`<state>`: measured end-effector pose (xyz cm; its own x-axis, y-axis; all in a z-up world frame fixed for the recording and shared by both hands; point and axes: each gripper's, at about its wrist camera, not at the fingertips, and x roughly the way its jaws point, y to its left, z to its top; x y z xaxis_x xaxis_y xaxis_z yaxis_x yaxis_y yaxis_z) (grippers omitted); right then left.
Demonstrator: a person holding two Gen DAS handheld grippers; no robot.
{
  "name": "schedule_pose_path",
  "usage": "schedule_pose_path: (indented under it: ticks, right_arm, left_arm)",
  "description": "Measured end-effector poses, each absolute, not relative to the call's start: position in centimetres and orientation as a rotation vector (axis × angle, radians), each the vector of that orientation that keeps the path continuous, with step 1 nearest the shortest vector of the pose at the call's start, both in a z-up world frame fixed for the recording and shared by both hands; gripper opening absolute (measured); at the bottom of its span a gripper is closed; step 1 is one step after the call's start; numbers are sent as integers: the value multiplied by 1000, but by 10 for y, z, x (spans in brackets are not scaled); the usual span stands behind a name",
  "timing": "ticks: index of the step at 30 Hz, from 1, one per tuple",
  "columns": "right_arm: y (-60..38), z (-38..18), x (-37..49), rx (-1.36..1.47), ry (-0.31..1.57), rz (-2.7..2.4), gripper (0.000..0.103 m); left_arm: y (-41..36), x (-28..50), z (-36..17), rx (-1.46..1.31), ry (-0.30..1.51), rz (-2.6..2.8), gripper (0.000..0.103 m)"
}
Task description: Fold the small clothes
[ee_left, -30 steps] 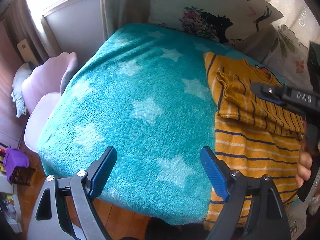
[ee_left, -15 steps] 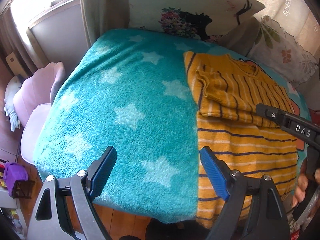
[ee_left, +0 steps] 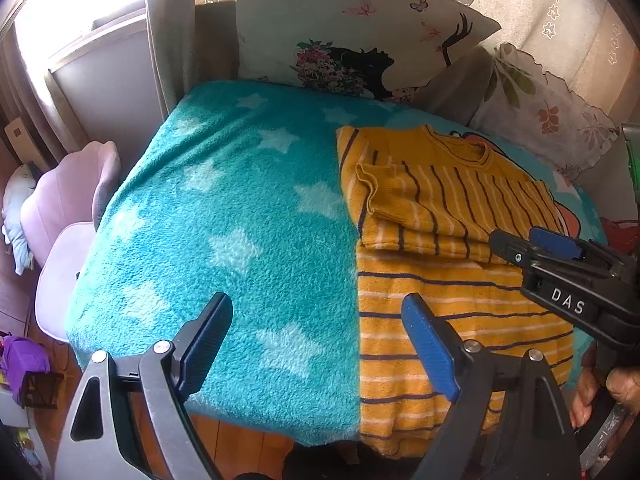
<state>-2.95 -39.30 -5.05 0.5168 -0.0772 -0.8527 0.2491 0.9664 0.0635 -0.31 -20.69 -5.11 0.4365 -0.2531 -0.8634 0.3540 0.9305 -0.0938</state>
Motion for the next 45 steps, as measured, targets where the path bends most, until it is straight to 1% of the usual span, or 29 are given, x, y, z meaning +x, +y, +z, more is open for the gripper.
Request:
schedule_pose_path:
  ticks: [9,13,24,45]
  right_arm:
    - [-384,-52,-28,54,1036,-269,64]
    - [-376,-53,-24,-57,1049,-322,66]
    - [-356,-47,-17,-206,1026,-354,71]
    - [-347,-50,-9,-253,1029,-344,73]
  left_arm:
    - [-208,-1,-62,92,1086,-388,86]
    - [-205,2,-66,87,1094,-381,86]
    - [-199,8,-76,44,1120,-402,86]
    - [-196,16,-82,31,1131,-393,86]
